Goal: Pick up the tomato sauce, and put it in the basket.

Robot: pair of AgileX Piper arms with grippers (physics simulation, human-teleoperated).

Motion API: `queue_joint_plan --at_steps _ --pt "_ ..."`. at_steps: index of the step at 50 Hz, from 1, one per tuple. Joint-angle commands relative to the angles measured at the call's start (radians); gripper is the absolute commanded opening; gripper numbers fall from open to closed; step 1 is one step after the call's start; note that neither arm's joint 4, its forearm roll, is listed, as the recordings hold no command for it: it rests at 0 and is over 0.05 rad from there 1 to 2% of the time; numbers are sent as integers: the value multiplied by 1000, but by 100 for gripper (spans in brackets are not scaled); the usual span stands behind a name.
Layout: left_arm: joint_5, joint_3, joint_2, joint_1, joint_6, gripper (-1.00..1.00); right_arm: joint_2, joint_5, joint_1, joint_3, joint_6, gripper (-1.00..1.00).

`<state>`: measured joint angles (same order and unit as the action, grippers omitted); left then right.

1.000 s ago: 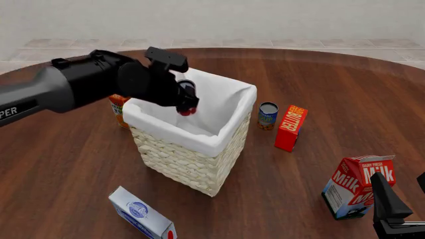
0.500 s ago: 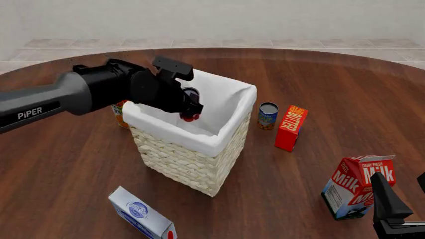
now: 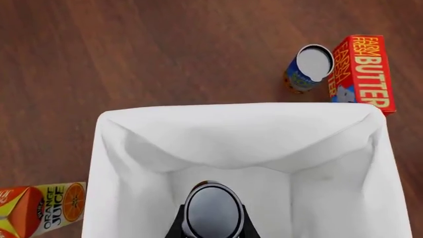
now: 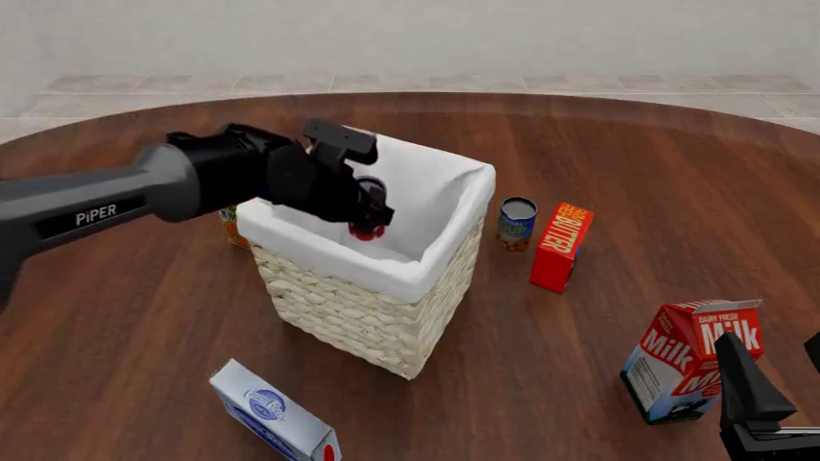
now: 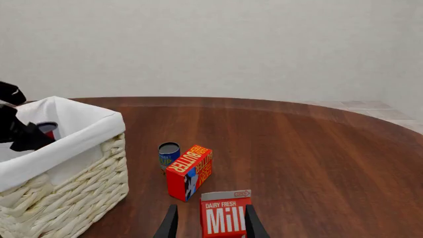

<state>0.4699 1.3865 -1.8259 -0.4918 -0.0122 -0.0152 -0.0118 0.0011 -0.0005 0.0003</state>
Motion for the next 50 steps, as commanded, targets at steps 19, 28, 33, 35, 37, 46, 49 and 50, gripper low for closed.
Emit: queue_joint_plan --at_steps 19,28,33,35,37,46,49,50 --pt "-15 28 -50 5 -19 -100 0 0 0 0 0 100" --pt "-16 30 -51 -2 -23 -100 0 0 0 0 0 100" --pt "-14 33 -50 -1 -25 100 0 0 0 0 0 100" --pt "-15 34 -48 0 -22 100 0 0 0 0 0 100" --pt "-16 31 -49 2 -26 100 0 0 0 0 0 100" --pt "-17 25 -50 13 -38 100 0 0 0 0 0 100" --pt "-19 25 -46 15 -37 100 0 0 0 0 0 100" --pt "-19 25 -45 16 -38 100 0 0 0 0 0 100"
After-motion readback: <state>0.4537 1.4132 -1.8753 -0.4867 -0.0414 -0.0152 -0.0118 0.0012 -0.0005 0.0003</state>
